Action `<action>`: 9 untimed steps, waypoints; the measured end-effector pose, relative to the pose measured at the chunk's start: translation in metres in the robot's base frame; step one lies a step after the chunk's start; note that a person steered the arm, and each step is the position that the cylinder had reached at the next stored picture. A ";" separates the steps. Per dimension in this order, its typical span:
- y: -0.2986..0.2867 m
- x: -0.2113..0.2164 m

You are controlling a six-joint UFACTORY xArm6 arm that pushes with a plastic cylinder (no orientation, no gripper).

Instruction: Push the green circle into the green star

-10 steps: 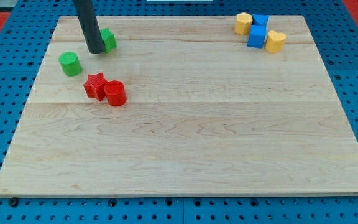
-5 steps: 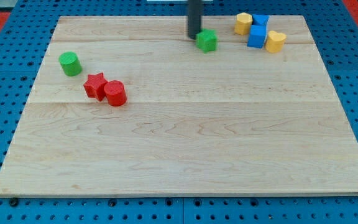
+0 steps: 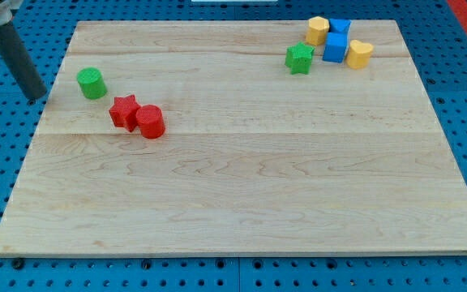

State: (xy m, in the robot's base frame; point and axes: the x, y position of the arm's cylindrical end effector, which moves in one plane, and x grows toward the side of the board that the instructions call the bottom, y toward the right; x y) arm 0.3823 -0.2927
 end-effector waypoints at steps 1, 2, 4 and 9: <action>0.032 -0.040; 0.102 -0.054; 0.062 0.010; 0.300 -0.029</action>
